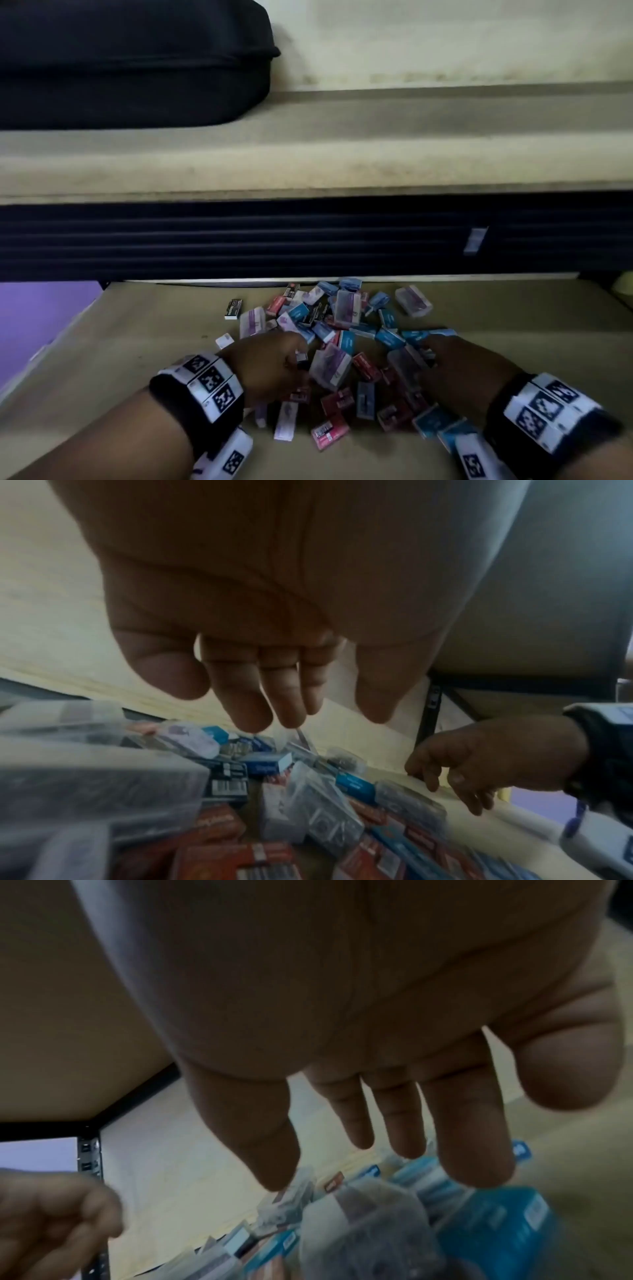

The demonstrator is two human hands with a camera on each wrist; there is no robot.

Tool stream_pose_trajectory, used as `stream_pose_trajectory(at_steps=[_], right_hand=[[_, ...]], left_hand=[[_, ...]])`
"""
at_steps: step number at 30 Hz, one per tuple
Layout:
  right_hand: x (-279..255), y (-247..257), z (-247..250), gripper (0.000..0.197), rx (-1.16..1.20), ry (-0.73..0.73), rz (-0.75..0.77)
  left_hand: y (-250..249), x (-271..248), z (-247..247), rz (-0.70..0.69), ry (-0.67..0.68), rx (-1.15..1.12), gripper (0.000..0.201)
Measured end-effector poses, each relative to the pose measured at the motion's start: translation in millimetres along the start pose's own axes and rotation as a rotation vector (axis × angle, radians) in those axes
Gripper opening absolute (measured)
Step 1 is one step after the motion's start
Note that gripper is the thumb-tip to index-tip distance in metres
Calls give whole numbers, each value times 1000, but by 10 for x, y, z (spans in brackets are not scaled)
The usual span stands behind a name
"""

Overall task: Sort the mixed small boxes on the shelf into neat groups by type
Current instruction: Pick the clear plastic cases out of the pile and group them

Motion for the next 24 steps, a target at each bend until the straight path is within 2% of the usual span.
stream_pose_trajectory(at_steps=[3, 7, 11, 14, 20, 24], right_hand=[[61, -40, -80, 37, 24, 11, -39], [133, -78, -169, 48, 64, 64, -59], [136, -47, -216, 62, 62, 47, -32], [120, -29, -218, 63, 83, 51, -18], [58, -27, -184, 56, 102, 5, -75], [4, 2, -190, 30, 97, -21, -49]], left_hand=[[-122, 145, -26, -76, 10, -7, 34], [-222, 389, -84, -11, 29, 99, 42], [-343, 539, -134, -16, 23, 171, 53], [-435, 611, -224, -53, 64, 232, 31], [-403, 684, -387, -46, 58, 282, 36], [-383, 658, -378, -45, -26, 238, 42]])
Point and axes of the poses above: each hand's wrist, its own x-axis towards the middle knuckle, its own z-axis out of the back of the hand, y = z × x, the point moved 1 cm from there along x, towards the middle knuckle, and after that the axes turned 9 degrees about z, right-handed, at the moved point
